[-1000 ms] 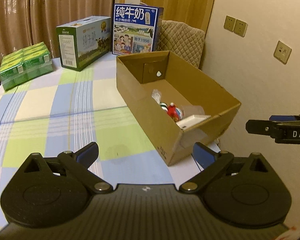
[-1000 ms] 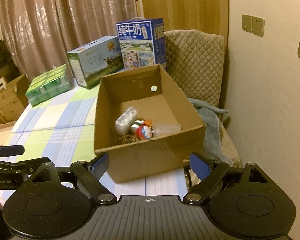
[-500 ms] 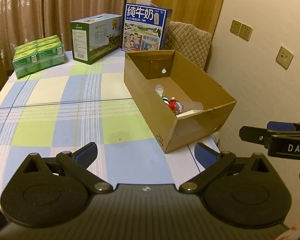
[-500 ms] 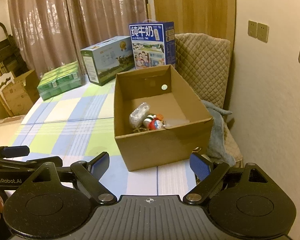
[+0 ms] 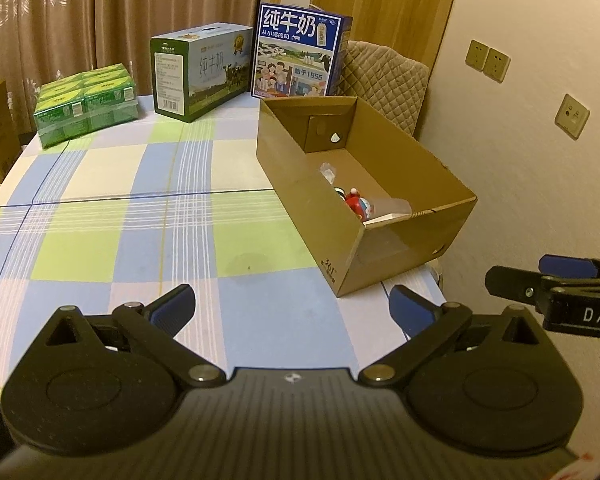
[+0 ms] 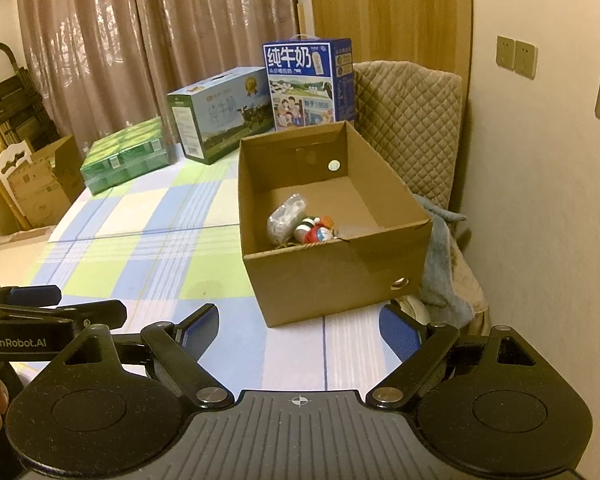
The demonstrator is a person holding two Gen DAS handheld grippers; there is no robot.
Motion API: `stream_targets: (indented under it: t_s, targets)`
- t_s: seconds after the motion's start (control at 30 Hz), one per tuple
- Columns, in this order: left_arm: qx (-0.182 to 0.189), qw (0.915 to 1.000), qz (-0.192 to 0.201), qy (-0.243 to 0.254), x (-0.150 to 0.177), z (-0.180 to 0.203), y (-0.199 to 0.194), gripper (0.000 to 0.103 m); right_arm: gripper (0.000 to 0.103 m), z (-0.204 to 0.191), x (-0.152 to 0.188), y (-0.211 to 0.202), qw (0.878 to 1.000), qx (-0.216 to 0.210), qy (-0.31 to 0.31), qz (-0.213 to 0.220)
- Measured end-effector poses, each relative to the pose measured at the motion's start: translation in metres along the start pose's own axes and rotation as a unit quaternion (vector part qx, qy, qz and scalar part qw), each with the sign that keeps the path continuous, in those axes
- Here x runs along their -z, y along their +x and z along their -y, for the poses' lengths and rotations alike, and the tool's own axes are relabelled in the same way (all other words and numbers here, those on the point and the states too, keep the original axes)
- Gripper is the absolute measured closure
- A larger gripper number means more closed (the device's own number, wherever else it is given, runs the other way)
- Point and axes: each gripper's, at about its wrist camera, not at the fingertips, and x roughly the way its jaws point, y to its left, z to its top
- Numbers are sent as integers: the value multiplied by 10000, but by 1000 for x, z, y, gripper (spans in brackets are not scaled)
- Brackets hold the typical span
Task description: Organize rigid objects
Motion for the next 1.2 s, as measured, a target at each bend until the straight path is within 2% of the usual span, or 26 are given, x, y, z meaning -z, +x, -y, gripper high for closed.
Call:
stream_targets:
  t_s: [1.2]
  targets:
    - [120,9999,31,-55,3,2,0,1,18,-2,0,2,10000,52,-4,16]
